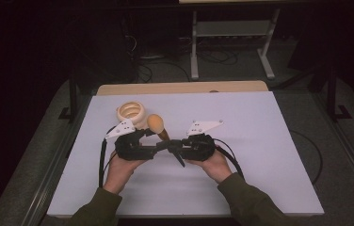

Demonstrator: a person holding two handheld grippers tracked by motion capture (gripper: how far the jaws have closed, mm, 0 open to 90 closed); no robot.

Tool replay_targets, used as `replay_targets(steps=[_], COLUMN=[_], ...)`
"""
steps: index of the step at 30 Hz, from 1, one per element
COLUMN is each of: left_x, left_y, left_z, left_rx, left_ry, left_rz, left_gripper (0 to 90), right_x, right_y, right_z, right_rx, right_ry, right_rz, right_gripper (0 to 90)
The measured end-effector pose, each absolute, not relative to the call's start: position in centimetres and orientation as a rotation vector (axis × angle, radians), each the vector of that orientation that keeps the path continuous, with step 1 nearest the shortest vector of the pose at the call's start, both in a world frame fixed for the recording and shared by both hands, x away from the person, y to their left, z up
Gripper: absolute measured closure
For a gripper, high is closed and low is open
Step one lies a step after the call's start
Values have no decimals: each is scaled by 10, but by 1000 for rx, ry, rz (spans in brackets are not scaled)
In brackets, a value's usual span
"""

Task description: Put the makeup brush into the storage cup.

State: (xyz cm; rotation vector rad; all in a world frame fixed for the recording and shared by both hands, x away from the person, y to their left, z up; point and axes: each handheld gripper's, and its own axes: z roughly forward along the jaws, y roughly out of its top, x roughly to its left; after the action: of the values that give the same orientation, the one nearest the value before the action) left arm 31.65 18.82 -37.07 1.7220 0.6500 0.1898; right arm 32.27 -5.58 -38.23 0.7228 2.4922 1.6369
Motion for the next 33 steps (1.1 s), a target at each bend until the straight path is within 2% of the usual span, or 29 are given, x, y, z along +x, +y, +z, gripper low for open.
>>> replay_targets(steps=[17, 33], left_x=[319, 319], left_y=[184, 184], left_z=[-371, -372], left_rx=[1713, 1713], left_ry=[661, 687], left_rz=[163, 156], left_gripper=[448, 537], right_x=[321, 320], right_y=[-52, -50], right_z=[-383, -385], right_rx=[714, 709], right_ry=[2484, 2477], right_rz=[1646, 1647], right_gripper=[735, 735])
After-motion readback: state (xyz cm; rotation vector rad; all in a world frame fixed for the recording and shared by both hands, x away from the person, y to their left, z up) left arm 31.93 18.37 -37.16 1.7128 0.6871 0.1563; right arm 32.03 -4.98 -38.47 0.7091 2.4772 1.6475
